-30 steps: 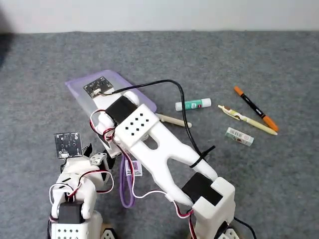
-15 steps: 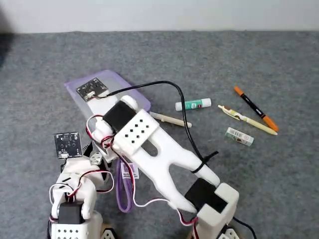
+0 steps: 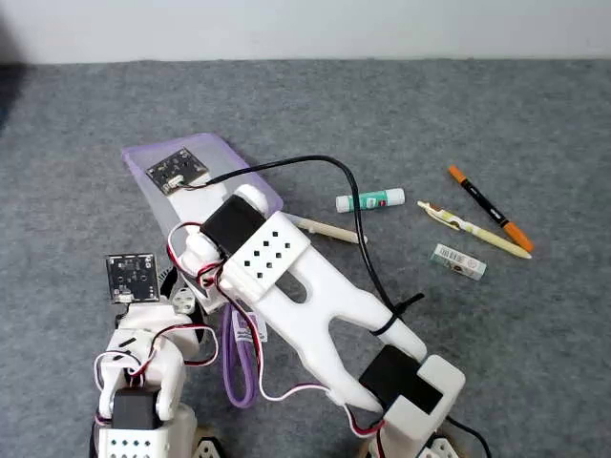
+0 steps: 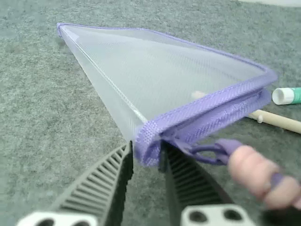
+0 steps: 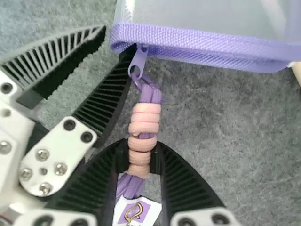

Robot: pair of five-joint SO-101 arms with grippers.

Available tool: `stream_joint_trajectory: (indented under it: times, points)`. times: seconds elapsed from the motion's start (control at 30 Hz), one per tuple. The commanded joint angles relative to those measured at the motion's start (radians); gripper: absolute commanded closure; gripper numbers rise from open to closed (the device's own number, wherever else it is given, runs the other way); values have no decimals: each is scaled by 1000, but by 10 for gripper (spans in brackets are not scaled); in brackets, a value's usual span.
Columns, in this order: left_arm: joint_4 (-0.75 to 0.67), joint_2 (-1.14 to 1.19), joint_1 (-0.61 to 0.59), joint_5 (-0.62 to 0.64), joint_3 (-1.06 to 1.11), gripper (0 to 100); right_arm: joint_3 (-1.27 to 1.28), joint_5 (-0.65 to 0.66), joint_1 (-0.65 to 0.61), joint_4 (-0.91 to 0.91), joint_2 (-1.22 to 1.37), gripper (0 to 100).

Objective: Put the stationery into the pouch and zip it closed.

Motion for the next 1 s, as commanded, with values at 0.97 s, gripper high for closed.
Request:
stream_joint_trajectory:
  times: [0.97]
  points:
    - [78, -15, -173, -23, -131, 989, 61, 103, 274, 45, -274, 991]
